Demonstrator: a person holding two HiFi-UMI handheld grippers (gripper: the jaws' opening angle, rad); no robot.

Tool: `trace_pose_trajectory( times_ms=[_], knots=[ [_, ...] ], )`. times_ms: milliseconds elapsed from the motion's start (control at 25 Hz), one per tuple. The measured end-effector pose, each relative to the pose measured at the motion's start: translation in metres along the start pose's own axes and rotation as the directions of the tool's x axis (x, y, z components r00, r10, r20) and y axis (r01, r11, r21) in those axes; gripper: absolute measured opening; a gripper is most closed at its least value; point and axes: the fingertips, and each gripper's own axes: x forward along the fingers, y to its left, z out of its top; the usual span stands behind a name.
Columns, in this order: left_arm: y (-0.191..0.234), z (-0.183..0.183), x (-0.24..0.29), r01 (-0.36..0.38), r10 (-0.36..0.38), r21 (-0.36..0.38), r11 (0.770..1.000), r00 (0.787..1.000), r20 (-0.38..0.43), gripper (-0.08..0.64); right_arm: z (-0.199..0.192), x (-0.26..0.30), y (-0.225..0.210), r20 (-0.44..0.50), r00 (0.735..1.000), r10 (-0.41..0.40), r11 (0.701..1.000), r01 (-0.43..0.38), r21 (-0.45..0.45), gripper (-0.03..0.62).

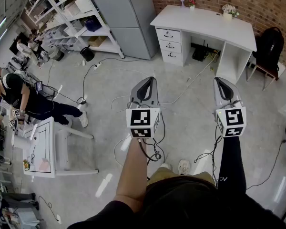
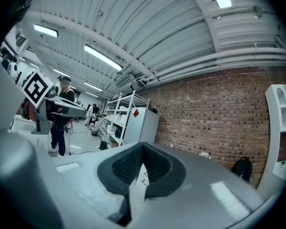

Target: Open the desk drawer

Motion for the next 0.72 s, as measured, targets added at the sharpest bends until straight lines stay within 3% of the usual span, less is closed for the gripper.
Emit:
trace_pose_trajectory(
  times_ms=[360, 480, 600, 720],
  knots=[
    [-0.011, 0.005, 0.01, 0.005, -0.006, 0.011, 1.0, 1.0, 0.022, 0.009, 0.007, 0.003, 0.003, 0.059, 0.996, 0.059, 0.997, -0.062, 0.038, -0.002],
    [-0.02, 0.014, 0.012, 0.033, -0.033, 0.0, 0.999, 0.998, 0.055, 0.011, 0.009, 0.006, -0.001, 0.058, 0.996, 0.064, 0.998, -0.064, 0.012, -0.002],
    [-0.029, 0.018, 0.015, 0.063, -0.062, -0.012, 0.998, 0.996, 0.069, 0.017, 0.008, 0.008, -0.007, 0.064, 0.995, 0.072, 0.996, -0.075, 0.041, -0.002],
    [-0.035, 0.02, 0.015, 0.081, -0.08, -0.009, 0.997, 0.995, 0.066, 0.136, 0.012, 0.008, -0.009, 0.082, 0.993, 0.082, 0.995, -0.086, 0.053, -0.002]
  ],
)
